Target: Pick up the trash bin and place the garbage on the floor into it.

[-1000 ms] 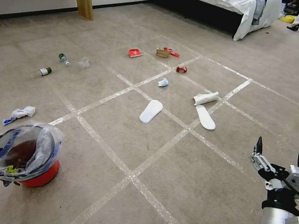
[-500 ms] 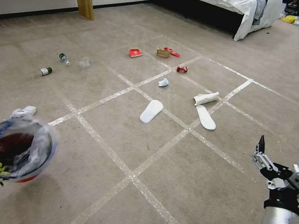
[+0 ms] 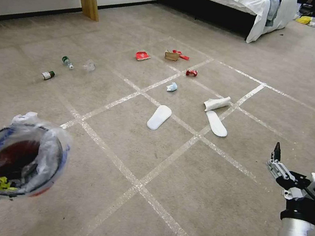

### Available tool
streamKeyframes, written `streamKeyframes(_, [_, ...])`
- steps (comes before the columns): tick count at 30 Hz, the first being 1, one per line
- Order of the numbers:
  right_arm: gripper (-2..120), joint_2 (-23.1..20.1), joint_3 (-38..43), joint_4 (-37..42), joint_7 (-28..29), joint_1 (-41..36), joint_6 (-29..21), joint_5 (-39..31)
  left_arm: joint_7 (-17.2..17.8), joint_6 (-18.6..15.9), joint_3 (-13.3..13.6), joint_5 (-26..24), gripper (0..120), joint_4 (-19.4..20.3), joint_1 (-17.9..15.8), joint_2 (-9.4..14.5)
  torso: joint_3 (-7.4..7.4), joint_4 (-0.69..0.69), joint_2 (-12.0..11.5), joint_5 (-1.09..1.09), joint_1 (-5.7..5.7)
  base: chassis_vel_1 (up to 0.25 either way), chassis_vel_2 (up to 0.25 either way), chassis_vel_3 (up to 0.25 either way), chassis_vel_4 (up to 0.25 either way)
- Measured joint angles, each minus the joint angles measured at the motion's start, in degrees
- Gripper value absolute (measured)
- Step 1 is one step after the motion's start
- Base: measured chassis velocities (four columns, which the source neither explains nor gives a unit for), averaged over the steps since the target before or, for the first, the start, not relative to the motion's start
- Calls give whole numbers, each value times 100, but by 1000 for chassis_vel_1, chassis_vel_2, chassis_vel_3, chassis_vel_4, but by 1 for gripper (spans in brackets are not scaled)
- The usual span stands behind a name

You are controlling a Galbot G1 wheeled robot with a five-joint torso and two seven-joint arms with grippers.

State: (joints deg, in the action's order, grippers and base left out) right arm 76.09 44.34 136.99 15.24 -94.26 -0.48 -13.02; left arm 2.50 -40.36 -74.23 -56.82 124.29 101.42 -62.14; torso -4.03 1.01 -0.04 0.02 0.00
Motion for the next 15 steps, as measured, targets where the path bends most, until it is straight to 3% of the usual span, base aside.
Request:
streamKeyframes(5, [100,-52,28,-9,26,-8,-48,-35,66,-58,155,-67,1,228,0,-184,0,0,0,0,0,0,0,0,0])
streamKeyframes(7, [100,-55,2,-7,44,-29,-144,-30,56,-103,338,18,1,302,-2,-324,0,0,0,0,0,0,0,0,0])
streamKeyframes(15, [100,-83,-14,-43,66,-139,-224,15,15,-116,633,288,1,304,-83,-541,0,-1,0,-1,0,0,0,0,0])
